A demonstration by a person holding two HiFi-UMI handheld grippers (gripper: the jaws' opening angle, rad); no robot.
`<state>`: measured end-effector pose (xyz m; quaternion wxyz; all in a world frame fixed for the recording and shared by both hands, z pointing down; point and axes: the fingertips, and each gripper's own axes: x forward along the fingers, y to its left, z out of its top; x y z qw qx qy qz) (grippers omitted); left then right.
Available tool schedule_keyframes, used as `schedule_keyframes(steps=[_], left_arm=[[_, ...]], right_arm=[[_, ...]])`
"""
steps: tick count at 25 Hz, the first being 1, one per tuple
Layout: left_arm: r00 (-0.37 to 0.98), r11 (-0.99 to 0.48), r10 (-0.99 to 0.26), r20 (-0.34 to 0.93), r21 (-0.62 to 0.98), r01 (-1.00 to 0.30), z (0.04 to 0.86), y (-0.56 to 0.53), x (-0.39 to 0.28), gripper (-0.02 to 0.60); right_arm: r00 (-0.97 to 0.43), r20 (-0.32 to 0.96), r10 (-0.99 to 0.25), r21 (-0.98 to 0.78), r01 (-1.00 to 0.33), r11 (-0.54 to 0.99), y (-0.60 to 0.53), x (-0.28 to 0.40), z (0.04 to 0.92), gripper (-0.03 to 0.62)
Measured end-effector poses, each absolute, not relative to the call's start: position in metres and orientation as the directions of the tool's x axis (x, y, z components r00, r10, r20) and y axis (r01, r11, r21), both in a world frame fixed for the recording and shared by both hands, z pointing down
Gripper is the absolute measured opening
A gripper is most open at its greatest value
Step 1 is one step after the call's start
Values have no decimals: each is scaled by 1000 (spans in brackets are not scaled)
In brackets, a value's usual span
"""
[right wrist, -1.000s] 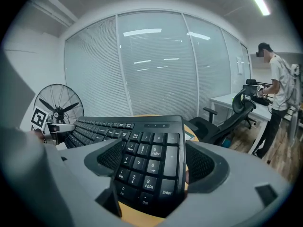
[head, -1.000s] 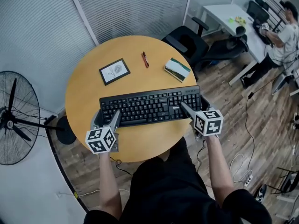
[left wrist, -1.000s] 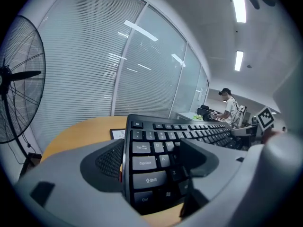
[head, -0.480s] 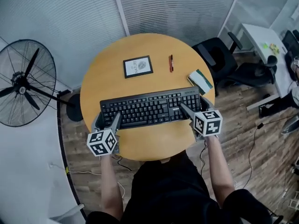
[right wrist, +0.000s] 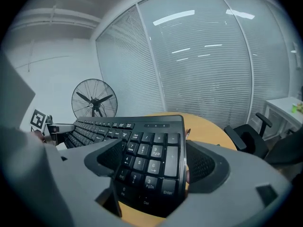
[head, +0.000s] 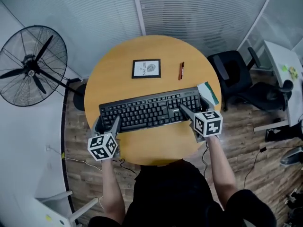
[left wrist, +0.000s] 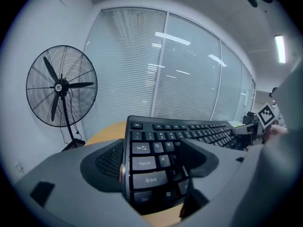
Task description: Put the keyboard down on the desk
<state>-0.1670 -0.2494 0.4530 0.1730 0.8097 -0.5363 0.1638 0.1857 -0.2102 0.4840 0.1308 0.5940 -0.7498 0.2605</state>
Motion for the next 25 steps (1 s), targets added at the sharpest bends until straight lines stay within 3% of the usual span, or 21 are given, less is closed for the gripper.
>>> schedule_keyframes(steps=[14,25], left_arm=[[165,-114,-844,511,129,-985,511,-182,-175,353],[131,-72,-817,561,127,-989,564,-182,-180,353]], right_arm=[[-448,584,-677,-246,-892,378,-233,176,538,417],[-472,637,-609,-272,-878,395,-243,170,594,416]])
